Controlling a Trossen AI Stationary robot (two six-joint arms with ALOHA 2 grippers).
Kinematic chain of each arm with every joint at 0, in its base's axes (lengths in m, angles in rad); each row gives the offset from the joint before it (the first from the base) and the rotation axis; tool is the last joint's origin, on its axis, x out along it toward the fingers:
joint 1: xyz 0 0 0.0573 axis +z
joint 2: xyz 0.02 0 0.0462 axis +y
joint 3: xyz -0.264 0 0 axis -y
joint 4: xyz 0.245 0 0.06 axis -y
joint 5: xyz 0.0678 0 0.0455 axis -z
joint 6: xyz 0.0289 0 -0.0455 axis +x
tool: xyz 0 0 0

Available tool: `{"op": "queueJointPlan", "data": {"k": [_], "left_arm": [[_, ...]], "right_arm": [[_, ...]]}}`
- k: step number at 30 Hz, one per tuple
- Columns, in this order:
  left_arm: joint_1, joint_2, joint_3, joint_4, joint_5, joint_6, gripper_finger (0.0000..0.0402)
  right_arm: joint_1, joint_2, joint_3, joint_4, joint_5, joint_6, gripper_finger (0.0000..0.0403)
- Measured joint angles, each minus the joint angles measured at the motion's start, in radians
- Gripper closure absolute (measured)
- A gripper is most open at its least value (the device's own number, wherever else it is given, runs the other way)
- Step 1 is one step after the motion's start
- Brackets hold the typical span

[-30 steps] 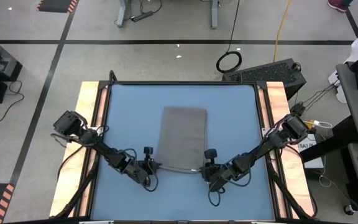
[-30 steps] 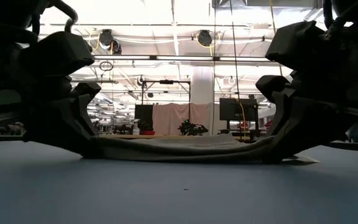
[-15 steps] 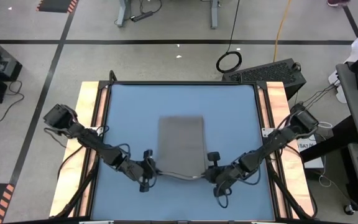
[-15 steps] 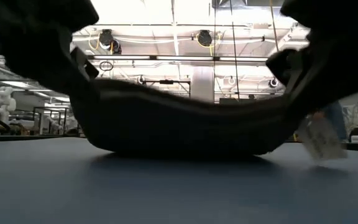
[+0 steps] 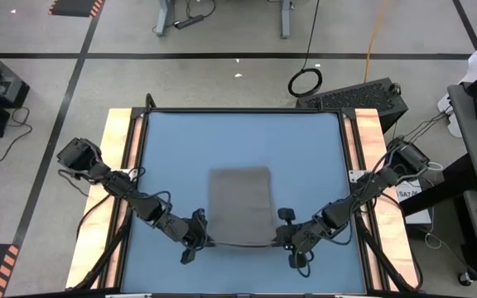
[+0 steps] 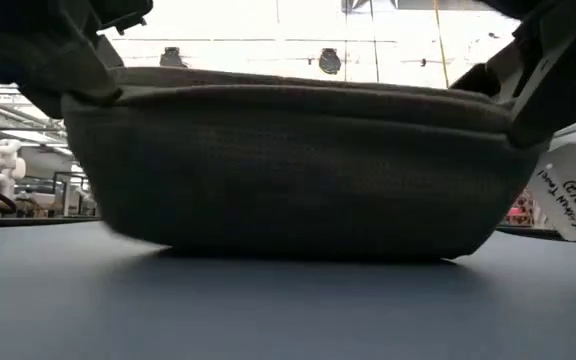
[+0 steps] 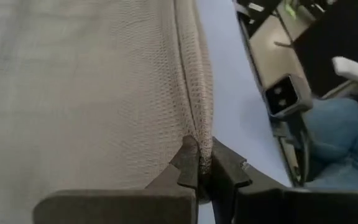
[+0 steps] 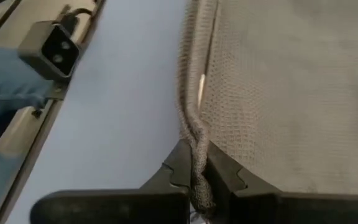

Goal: Roll towel
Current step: Roll the gray towel

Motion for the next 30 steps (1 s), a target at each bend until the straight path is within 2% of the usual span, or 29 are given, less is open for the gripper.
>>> {"op": "queueJointPlan", "data": {"k": [8, 11, 16, 23, 30], "left_arm": [[0.058, 0.0, -0.012, -0.155, -0.061, 0.039, 0.0387], [0.096, 0.0, -0.025, -0.179, -0.058, 0.023, 0.0387], [0.131, 0.0, -0.031, -0.177, 0.012, 0.021, 0.0385], [0.131, 0.0, -0.031, -0.108, 0.114, 0.02, 0.0372], [0.106, 0.0, -0.031, 0.026, 0.243, 0.02, 0.037]], "right_arm": [[-0.107, 0.005, 0.001, -0.095, 0.029, -0.033, 0.0394], [-0.16, 0.005, 0.001, -0.114, -0.032, -0.049, 0.0394], [-0.208, 0.005, 0.001, -0.119, -0.128, -0.021, 0.0394], [-0.204, 0.03, 0.001, -0.107, -0.216, 0.043, 0.0394], [-0.168, 0.071, 0.001, 0.0, -0.363, 0.053, 0.0394]]}}
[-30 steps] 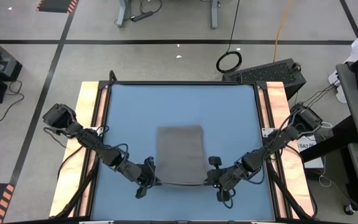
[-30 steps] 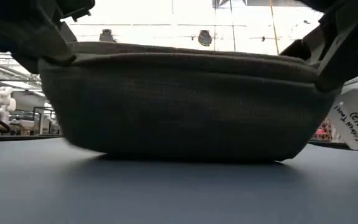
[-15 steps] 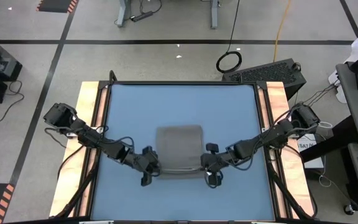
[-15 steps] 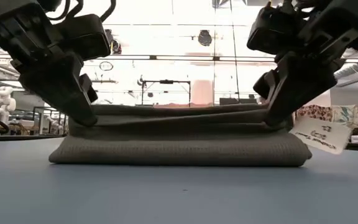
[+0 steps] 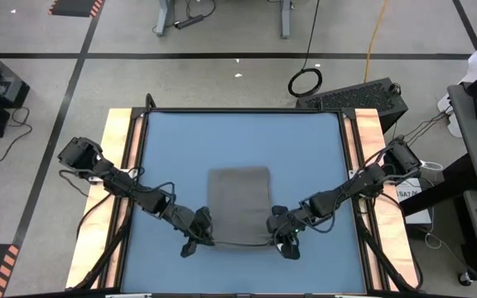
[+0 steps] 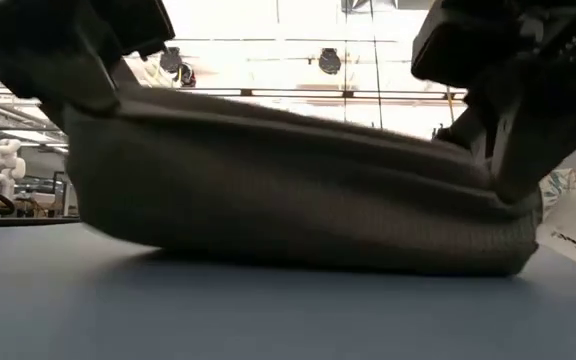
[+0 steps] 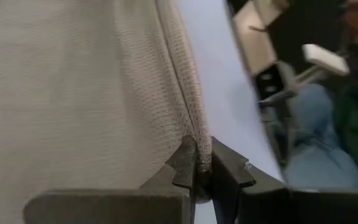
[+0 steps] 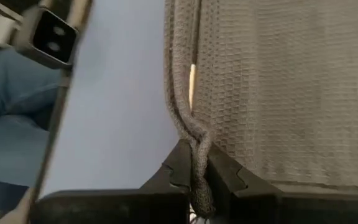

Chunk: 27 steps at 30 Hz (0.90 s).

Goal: Roll towel
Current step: Roll the gray towel

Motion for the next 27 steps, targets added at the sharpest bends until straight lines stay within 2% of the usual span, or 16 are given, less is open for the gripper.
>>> {"op": "queueJointPlan", "data": {"k": [4, 9, 13, 16, 21, 24, 27], "left_arm": [[-0.019, 0.0, 0.0, -0.006, 0.018, 0.0, 0.037], [-0.01, 0.031, -0.003, -0.091, -0.041, -0.001, 0.0369], [0.006, 0.075, -0.011, -0.079, -0.031, -0.051, 0.0369], [-0.003, 0.093, -0.012, -0.001, 0.028, -0.106, 0.0369], [-0.062, 0.093, -0.011, 0.282, 0.13, -0.155, 0.0369], [-0.083, 0.093, -0.011, 0.321, 0.126, -0.149, 0.0369], [-0.086, 0.093, -0.011, 0.2, 0.072, -0.148, 0.0369]], "right_arm": [[0.005, 0.0, 0.0, 0.028, -0.005, 0.02, 0.0394], [-0.026, 0.026, 0.0, -0.003, 0.003, 0.031, 0.0394], [-0.044, 0.067, 0.001, 0.02, -0.07, 0.055, 0.0394], [-0.035, 0.11, 0.0, 0.09, -0.174, 0.071, 0.0394], [0.01, 0.127, 0.001, 0.258, -0.321, 0.113, 0.0394], [0.024, 0.115, 0.001, 0.279, -0.312, 0.131, 0.0394], [0.025, 0.112, 0.001, 0.241, -0.26, 0.13, 0.0394]]}}
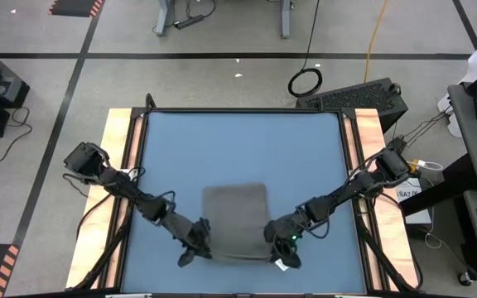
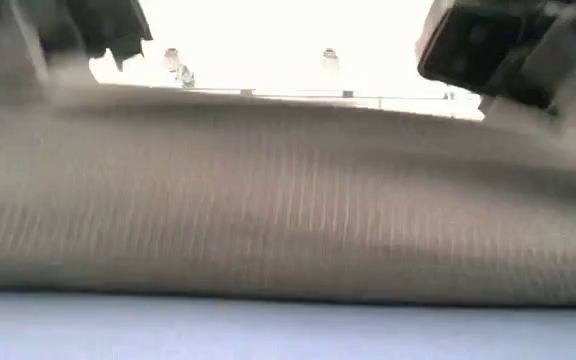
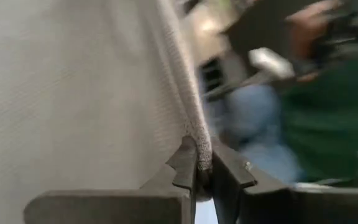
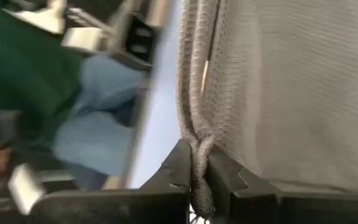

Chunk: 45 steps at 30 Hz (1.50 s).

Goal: Roll towel
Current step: Roll the gray towel

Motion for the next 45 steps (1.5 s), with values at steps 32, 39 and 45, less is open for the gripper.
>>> {"op": "queueJointPlan", "data": {"k": [32, 39, 45], "left_arm": [[-0.004, -0.001, -0.003, -0.252, -0.213, -0.061, 0.0368], [-0.004, -0.001, -0.002, -0.278, -0.219, -0.061, 0.0368], [-0.003, -0.001, -0.001, -0.295, -0.222, -0.087, 0.0368]], "right_arm": [[0.243, -0.144, -0.003, -0.221, 0.875, -0.132, 0.0197], [0.313, 0.023, -0.002, 0.054, 0.996, -0.313, 0.0195], [0.307, 0.109, -0.002, 0.152, 1.102, -0.372, 0.0195]]}}
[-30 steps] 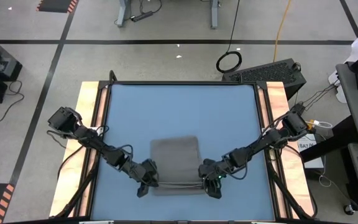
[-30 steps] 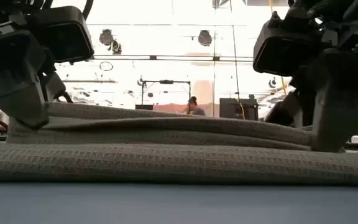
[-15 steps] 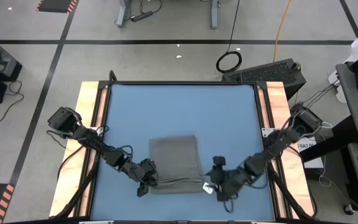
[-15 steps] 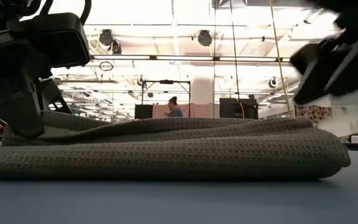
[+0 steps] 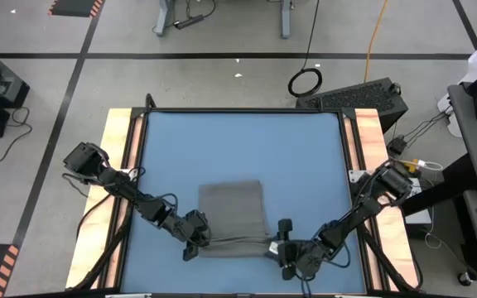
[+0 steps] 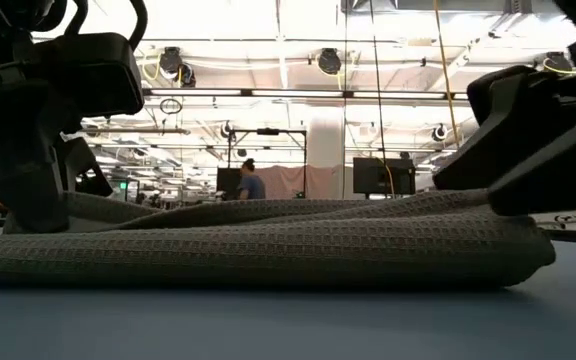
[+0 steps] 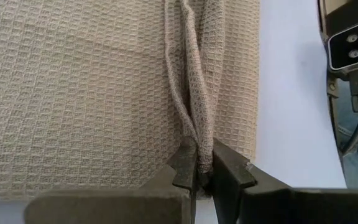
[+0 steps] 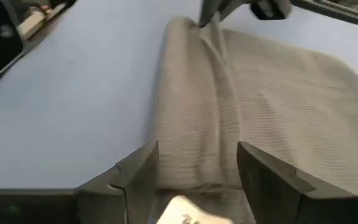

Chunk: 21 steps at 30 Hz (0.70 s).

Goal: Roll towel
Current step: Roll the gray towel

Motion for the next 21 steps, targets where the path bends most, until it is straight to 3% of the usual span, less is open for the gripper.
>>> {"op": "queueJointPlan", "data": {"k": [13, 21], "left_arm": [[0.001, 0.0, 0.0, 0.005, -0.018, 0.001, 0.0365], [0.001, 0.0, 0.0, 0.009, -0.018, 0.035, 0.0285]], "right_arm": [[-0.047, 0.099, 0.002, 0.079, -0.059, 0.05, 0.0195], [-0.08, 0.099, 0.003, 0.078, -0.154, 0.113, 0.0202]]}}
